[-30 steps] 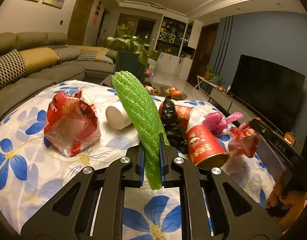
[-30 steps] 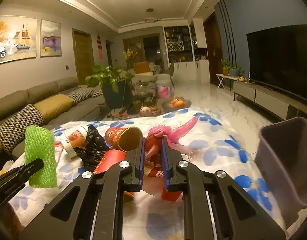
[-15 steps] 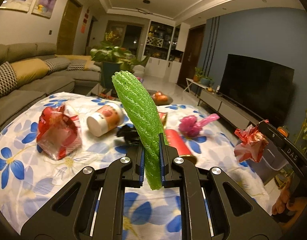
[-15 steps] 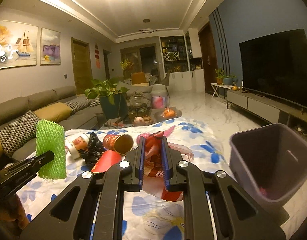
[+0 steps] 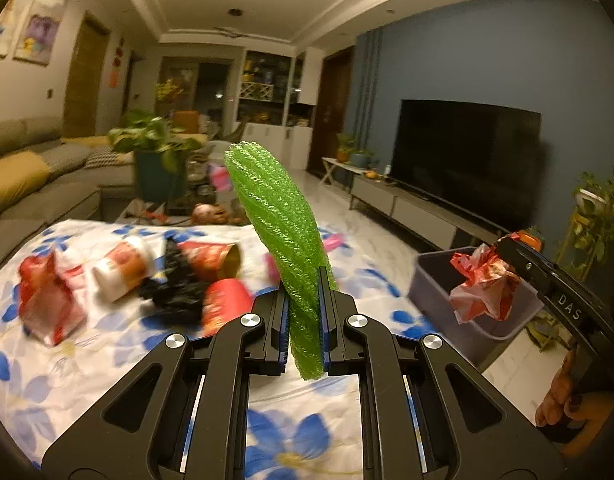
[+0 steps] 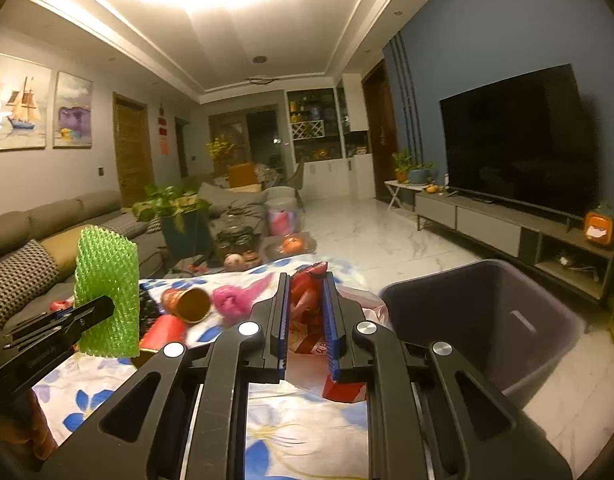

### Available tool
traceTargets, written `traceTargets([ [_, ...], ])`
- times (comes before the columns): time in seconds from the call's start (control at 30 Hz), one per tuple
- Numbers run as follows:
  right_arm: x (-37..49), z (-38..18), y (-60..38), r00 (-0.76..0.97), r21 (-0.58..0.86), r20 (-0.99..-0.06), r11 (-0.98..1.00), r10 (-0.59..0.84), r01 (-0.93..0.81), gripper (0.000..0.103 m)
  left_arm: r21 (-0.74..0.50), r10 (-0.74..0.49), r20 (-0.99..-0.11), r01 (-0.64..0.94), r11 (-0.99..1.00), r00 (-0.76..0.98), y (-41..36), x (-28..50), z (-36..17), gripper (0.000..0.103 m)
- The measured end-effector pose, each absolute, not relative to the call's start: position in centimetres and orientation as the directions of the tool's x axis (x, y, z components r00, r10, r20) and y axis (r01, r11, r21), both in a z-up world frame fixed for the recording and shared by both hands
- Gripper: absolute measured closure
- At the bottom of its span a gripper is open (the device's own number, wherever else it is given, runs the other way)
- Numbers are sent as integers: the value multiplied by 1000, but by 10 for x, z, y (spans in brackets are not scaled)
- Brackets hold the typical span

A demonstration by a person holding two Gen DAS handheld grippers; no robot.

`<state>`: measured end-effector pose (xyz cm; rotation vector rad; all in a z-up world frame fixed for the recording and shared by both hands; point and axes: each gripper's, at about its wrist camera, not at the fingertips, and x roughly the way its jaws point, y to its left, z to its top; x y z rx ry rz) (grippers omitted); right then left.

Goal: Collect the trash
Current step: 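Carry the green foam net and red bag over the grey bin with both tools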

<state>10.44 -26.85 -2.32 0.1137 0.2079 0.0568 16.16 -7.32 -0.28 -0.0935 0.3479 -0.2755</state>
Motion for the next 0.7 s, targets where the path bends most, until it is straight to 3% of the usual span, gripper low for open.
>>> traceTargets([
  [0.7,112,-30,-373,972,128,-203,981,-120,148,87,-80,-527,-299,530,844,795,-239,204,7,92],
])
